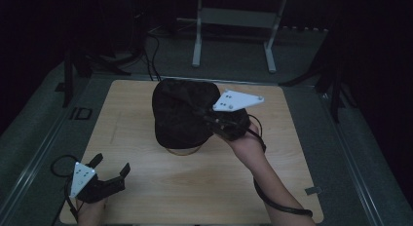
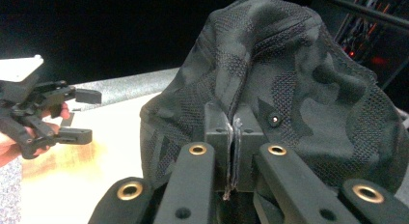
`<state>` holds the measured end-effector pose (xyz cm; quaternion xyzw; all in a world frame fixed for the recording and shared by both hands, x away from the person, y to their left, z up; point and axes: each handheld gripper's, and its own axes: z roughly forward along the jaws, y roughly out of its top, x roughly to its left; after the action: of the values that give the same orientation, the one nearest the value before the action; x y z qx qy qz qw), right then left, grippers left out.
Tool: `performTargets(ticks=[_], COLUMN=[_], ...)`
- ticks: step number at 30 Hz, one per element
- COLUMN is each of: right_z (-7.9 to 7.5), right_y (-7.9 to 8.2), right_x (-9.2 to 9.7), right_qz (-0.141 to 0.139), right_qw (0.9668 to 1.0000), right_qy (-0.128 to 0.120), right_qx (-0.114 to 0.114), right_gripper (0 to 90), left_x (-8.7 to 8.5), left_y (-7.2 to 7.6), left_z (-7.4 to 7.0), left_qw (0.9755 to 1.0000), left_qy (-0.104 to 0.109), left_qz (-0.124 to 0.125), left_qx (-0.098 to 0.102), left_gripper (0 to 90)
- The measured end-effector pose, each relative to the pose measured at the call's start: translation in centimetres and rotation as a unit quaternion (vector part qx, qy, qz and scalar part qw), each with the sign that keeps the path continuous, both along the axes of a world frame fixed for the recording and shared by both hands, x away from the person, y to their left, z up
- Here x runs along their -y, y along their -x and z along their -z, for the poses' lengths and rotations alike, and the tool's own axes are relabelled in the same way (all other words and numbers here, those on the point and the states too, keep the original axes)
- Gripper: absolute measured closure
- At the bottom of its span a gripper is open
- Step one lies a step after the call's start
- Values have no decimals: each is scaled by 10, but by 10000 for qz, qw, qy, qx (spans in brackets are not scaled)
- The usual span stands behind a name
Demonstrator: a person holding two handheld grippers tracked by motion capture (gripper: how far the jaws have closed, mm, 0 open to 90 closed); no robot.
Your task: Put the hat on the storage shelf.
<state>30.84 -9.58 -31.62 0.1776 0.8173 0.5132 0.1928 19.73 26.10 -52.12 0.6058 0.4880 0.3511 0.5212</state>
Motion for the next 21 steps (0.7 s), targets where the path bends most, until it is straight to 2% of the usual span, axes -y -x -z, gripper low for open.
performTargets(ticks=[9,16,21], right_z=[11,27,32], right_y=[-25,-43,-50], right_x=[-19,-27,-29], right_qz=[95,176,212], right_qw=[9993,9977,9971], right_qy=[225,273,248], right_qx=[-279,-595,-688], right_gripper=[877,877,876], left_x=[3,5,4], left_y=[0,-1,-1], left_z=[6,10,10], left_qw=[10000,9998,9998], left_qy=[14,18,41], left_qz=[74,155,163], left_qx=[-1,-85,-102], left_gripper=[21,21,21])
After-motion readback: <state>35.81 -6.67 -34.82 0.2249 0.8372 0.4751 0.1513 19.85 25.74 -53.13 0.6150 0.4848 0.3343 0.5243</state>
